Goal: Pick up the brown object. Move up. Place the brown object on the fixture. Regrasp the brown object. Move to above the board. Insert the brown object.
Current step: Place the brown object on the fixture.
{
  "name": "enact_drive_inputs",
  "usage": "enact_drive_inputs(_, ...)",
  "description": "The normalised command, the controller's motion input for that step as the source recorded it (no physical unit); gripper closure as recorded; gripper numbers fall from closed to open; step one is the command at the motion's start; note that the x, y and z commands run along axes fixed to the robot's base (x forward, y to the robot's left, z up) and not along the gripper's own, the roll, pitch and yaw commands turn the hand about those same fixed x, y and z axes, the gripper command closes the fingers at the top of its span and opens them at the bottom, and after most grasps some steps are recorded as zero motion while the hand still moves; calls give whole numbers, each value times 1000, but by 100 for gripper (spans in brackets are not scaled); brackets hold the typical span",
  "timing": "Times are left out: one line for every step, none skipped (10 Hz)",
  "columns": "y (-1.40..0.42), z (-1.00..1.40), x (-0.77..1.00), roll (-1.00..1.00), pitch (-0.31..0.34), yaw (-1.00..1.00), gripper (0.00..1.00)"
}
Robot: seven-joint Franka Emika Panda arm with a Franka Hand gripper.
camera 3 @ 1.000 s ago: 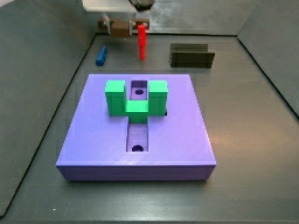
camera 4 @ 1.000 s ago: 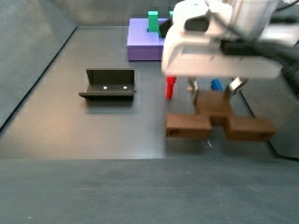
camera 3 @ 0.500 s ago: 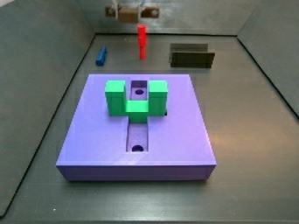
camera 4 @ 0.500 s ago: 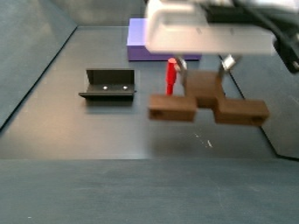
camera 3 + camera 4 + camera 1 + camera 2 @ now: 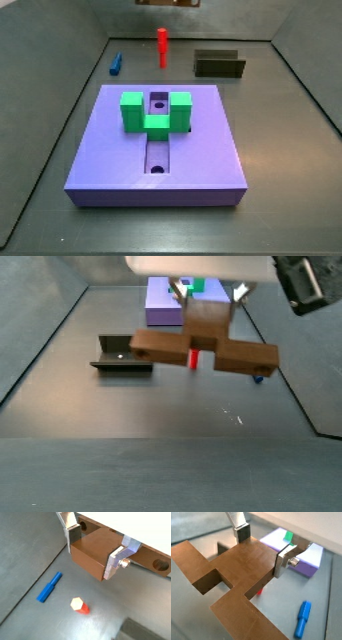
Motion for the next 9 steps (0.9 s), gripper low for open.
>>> enact_drive_inputs(0,234,920,-889,0,-177,100)
enact_drive_inputs(0,106,900,-863,0,-71,100)
enact_drive_inputs(0,40,911,-831,0,-46,100)
enact_drive_inputs(0,0,923,-789,0,-3,100)
enact_drive_inputs(0,0,980,-669,0,0,100)
enact_drive_inputs(0,0,1000,-523,51,0,100)
enact_drive_inputs(-6,109,960,-386,243,49,100)
enact_drive_inputs(-86,114,774,-457,326,180,100)
enact_drive_inputs(-106,97,817,-483,343,137,100)
